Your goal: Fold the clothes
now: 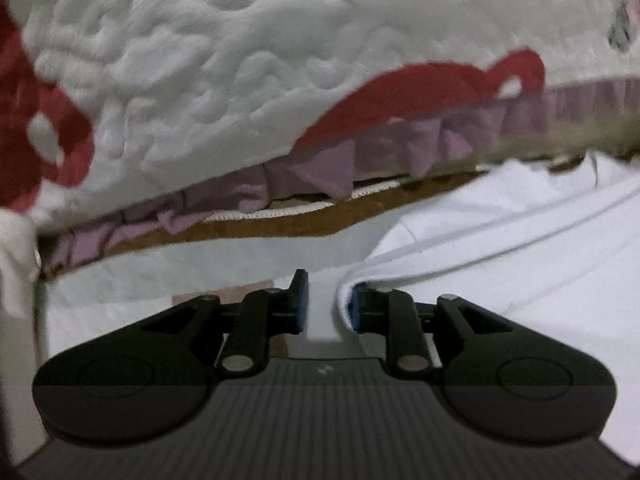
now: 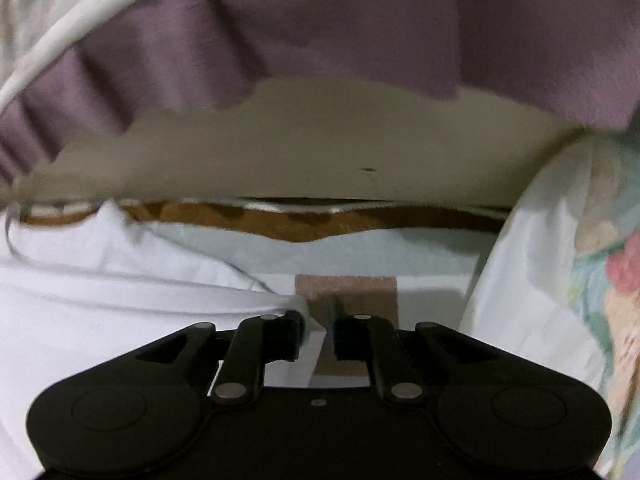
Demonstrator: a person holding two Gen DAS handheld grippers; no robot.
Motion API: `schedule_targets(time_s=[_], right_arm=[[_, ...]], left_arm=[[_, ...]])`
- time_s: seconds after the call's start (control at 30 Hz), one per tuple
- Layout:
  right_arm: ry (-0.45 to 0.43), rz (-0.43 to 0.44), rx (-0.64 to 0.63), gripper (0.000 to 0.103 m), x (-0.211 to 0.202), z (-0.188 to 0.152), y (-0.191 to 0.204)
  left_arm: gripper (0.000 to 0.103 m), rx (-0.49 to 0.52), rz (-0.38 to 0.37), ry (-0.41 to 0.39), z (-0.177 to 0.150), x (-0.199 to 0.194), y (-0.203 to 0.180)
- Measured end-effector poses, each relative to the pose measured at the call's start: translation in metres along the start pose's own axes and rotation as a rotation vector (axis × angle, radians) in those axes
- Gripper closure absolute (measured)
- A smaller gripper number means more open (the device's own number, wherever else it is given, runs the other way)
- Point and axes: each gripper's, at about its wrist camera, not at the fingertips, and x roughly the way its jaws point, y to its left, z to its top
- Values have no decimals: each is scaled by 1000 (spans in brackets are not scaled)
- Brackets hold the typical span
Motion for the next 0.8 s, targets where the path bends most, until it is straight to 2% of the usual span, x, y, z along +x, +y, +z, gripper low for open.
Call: schedule_targets(time_s=[0.07,0.1,0.17,0.23,0.3,0.4,0.47,0.53,0.6,0.67,0.73,0.8], right_arm=[[8,57,103,78,-2,0,-10],[28,128,169,73,-2,-1,-18],[16,251,267,70,-9,-2,-31],[-64,323,323,56,-22,-6,-41],[-155,356,383,55,-33,-13,-53],[-285,360,439,55,-43,-34,-62],[-362,351,367,55,-52,-50,-52],[-392,359,230,55,-60,-69,-28],[-387,350,36,55,-67,-89,3],[-344,327,-155,55,-66,-107,38],[-290,325,-239,55,-59,-117,61],[-277,292,-273,55,-52,-119,72]], left_arm=[[74,-2,-22,-2,1,-4,4],[71,5,-23,-11,2,-8,4],[53,27,-24,-62,1,-24,2],[48,40,-32,-114,1,-41,1],[47,46,-42,-167,0,-58,-1],[46,89,-56,-245,-5,-80,-6],[45,144,-101,-274,-17,-88,-14],[44,191,-175,-265,-33,-89,-26],[44,272,-253,-218,-48,-83,-44],[43,348,-295,-165,-61,-72,-65],[43,381,-286,-142,-65,-57,-82],[43,398,-253,-133,-66,-41,-96]])
